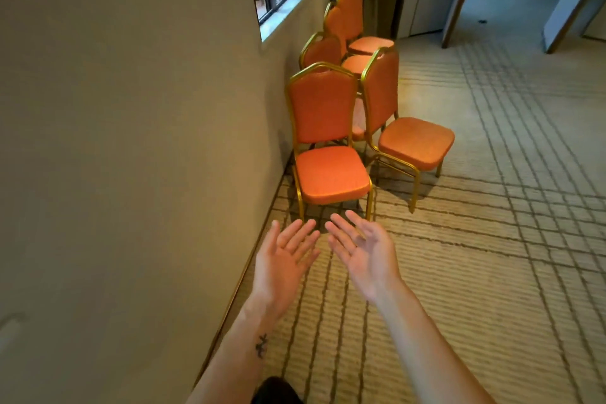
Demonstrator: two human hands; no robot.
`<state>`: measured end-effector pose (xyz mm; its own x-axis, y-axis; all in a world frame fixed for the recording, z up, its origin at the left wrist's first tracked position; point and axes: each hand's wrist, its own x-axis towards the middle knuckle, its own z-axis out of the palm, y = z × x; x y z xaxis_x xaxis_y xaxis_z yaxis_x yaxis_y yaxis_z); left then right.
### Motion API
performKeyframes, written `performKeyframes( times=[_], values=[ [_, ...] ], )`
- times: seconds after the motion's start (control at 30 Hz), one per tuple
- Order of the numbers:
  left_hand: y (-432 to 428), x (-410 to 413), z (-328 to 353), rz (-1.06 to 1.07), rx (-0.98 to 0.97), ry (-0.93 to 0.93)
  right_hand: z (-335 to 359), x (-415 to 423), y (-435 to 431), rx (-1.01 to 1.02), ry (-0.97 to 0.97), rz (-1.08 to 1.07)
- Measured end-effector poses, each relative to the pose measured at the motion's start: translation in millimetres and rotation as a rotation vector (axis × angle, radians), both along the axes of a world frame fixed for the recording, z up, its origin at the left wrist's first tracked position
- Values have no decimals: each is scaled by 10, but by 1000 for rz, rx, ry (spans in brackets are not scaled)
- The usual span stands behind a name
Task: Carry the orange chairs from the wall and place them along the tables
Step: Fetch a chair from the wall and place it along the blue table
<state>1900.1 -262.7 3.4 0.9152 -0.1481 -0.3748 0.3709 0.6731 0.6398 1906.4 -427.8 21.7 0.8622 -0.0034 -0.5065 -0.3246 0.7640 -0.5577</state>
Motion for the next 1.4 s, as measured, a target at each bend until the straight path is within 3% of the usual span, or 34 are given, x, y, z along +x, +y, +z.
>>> performKeyframes(
  times=[0.23, 0.43, 0.63, 0.93, 1.4],
  values=[
    [-144, 1836, -240, -8, -26, 73, -240, 1706, 7, -8, 62, -39],
    [-387, 3329, -183, -159, -46, 71, -202, 2874, -205, 22, 62, -175],
    [-1174, 4413, -7, -337, -18, 73, -112, 3737, -861, 49, 40, -354],
    [-3456, 5592, -276, -487, -31, 114, -391, 4808, -3040, 22, 33, -532],
    [-6676, 7115, -245, -550, -144, 193, -220, 6310, -6262, 34, 27, -566]
  ],
)
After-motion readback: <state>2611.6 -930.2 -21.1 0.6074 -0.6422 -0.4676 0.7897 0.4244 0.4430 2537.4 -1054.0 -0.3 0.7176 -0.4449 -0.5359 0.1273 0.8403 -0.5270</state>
